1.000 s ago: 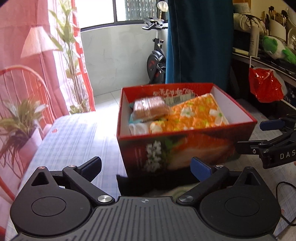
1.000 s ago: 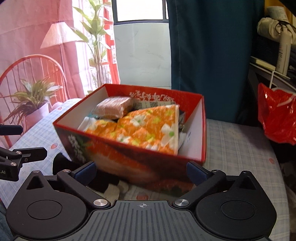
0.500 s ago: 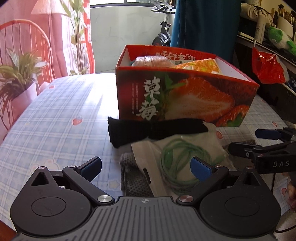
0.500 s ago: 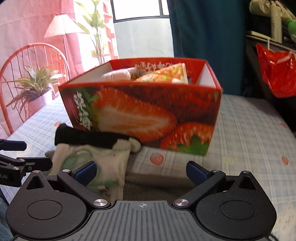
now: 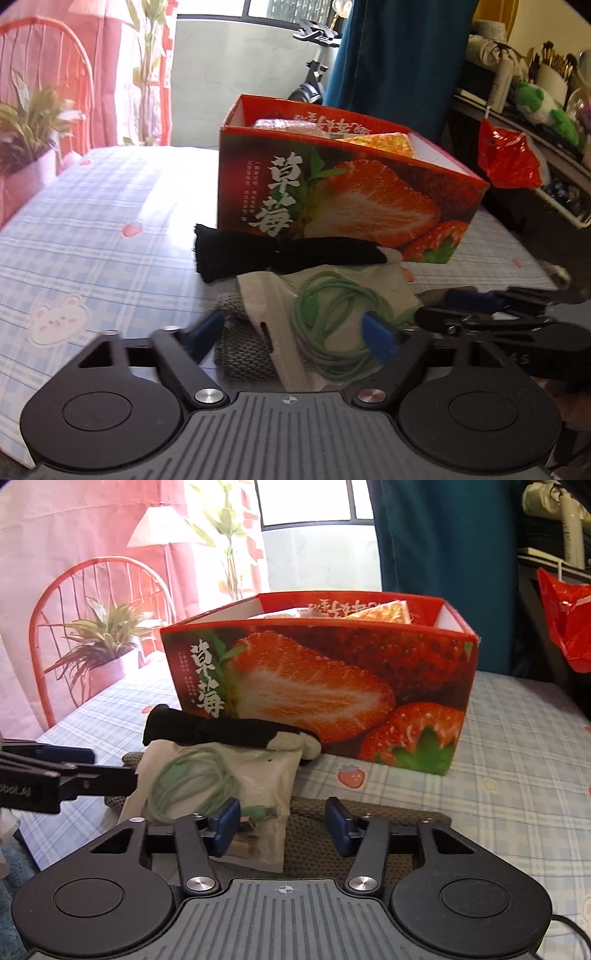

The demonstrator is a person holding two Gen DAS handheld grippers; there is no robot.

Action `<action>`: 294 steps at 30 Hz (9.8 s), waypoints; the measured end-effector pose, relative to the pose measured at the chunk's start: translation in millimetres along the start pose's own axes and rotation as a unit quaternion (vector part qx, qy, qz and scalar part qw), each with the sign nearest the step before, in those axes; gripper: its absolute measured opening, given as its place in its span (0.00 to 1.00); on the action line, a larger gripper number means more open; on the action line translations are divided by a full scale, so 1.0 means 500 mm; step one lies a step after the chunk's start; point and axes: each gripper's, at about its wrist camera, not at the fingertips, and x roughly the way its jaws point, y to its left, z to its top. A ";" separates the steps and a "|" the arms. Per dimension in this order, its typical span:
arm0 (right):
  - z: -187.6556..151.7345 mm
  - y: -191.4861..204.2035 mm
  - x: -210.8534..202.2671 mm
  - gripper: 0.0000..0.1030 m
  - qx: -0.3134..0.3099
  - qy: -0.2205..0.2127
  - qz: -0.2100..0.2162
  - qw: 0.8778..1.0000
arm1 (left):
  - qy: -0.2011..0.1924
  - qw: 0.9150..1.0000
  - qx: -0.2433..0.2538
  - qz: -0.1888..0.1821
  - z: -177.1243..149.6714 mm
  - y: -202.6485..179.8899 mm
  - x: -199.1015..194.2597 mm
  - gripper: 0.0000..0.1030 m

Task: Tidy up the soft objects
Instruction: 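Lower both grippers to the clear bag holding a green cable, then close both grippers on the clear cable bag and lift it over the box, then lower the cable bag into the red box and open both grippers, then withdraw both grippers and lower them to the grey knit cloth, then close both grippers on the grey knit cloth, then lift the grey knit cloth with both grippers into the red box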

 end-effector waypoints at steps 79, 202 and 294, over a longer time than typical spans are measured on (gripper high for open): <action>0.329 -0.157 -0.004 0.38 0.064 -0.060 0.019 0.996 | -0.023 0.987 0.031 -0.154 0.367 -0.057 0.136 0.33; -0.019 -0.086 0.027 1.00 0.074 0.005 -0.090 0.993 | 0.038 0.996 0.048 0.062 -0.039 0.029 0.101 1.00; 0.359 -0.114 0.034 0.14 -0.027 -0.054 -0.038 0.997 | -0.022 0.993 0.099 -0.053 0.347 -0.031 0.125 0.21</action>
